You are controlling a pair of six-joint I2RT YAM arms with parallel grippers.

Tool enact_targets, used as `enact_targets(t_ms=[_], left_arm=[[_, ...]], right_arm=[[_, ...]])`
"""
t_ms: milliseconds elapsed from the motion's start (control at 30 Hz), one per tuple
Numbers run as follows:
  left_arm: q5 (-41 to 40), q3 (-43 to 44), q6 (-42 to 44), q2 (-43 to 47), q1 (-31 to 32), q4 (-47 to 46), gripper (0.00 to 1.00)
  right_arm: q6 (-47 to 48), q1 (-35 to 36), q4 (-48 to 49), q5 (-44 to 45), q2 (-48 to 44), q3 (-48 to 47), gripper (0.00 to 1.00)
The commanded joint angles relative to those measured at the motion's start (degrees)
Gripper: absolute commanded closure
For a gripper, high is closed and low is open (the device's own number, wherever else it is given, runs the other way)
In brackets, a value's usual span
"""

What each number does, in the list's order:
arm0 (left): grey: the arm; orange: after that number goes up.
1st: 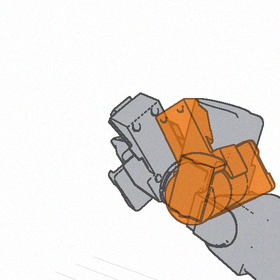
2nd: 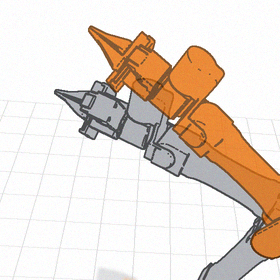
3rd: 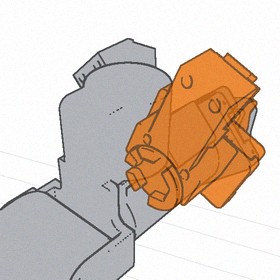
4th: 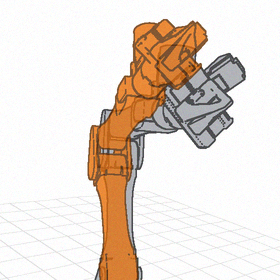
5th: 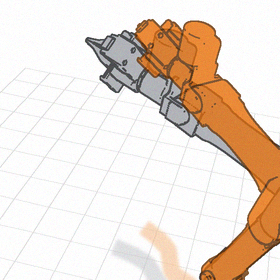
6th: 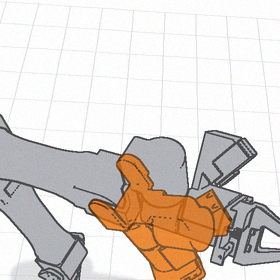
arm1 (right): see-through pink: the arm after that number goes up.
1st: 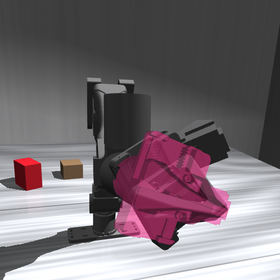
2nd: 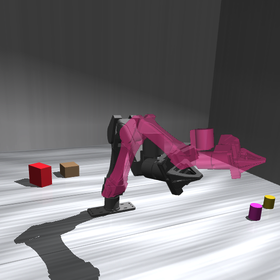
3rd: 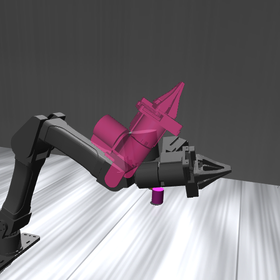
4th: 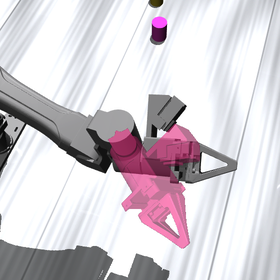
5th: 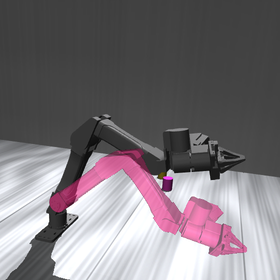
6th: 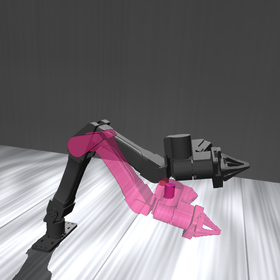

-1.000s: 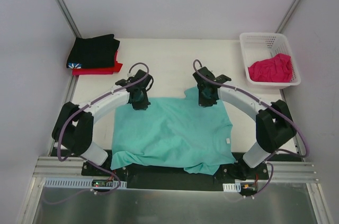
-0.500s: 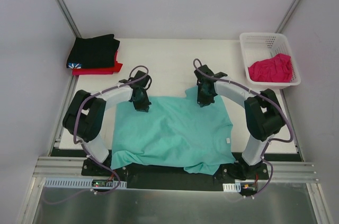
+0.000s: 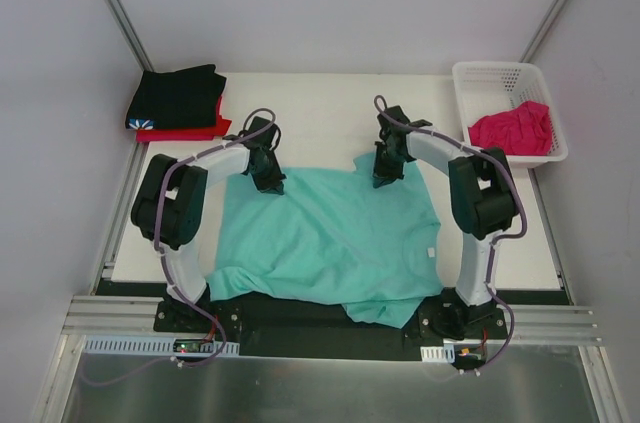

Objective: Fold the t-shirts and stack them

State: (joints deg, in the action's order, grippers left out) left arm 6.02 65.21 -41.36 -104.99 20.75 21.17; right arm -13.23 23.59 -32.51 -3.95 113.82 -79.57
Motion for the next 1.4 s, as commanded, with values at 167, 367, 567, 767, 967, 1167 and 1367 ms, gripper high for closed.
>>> enact_targets(t_ms=[167, 367, 567, 767, 967, 1167, 1367], left_arm=[[1.18, 7.55, 2.69, -5.39, -2.82, 0.28, 1.0], [3.2, 16.94, 3.31, -11.81, -4.49, 0.98, 1.0], [4.61, 29.15, 4.18, -18.93, -6.07, 3.44, 1.0], [6.46, 39.79, 5.24, -25.17, -7.57, 4.85, 1.0], [8.65, 50.34, 6.47, -31.76, -8.54, 5.2, 1.0], [10.15, 55.2, 7.0, -32.66, -8.98, 5.11, 1.0], [6.2, 46.16, 11.73, -16.94, -8.19, 3.44, 0.54]], right_arm=[[2.77, -5.83, -2.11, -7.12, 8.94, -12.79, 0.99], [3.21, -9.09, -4.48, -10.64, 16.94, -26.82, 0.99], [3.83, -12.25, -8.97, -14.24, 24.6, -41.09, 0.99], [3.83, -15.06, -8.89, -17.93, 30.05, -50.85, 0.99], [3.04, -17.61, -4.49, -20.74, 32.69, -54.1, 0.99], [4.09, -18.94, -2.73, -23.56, 30.77, -54.56, 0.97], [7.78, -17.01, -5.97, -22.17, 15.92, -45.68, 0.55]])
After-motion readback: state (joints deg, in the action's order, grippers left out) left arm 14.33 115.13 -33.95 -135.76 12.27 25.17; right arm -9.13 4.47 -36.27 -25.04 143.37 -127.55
